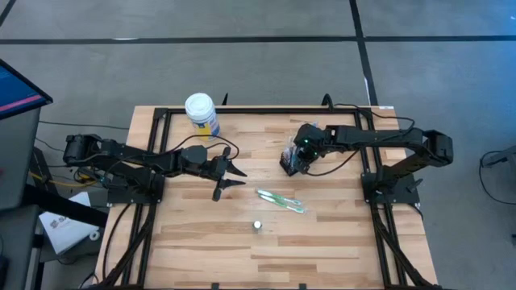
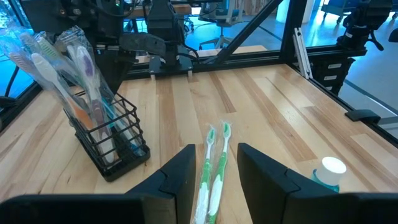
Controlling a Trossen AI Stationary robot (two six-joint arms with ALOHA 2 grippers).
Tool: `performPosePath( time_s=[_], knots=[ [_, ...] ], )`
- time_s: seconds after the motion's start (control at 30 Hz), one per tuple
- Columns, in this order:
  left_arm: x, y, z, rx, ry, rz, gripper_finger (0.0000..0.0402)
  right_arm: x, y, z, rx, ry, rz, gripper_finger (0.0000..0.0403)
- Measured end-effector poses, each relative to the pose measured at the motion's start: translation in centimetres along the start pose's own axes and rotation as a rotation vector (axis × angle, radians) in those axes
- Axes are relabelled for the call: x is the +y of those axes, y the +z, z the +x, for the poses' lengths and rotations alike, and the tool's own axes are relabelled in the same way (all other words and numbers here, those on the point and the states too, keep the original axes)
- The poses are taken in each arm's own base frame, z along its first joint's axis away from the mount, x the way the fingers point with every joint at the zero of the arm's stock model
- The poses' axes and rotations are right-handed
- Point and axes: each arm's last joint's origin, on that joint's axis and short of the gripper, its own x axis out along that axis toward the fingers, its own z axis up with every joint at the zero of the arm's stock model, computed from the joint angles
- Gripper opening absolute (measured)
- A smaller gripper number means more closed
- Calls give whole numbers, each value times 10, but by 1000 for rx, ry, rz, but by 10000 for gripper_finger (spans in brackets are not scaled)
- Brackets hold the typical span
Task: Pick & Place toothbrushing station
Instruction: Put the blue mouthwash into the mesh organizer
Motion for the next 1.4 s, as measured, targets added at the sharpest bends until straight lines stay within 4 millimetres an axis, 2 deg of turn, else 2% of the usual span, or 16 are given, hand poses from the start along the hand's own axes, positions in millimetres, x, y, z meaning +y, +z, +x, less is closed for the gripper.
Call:
performPosePath(
  time_s=[1.4],
  knots=[
    [0,0,0,0,0,0,114,0,0,0,10,24,-15,99]
  ],
)
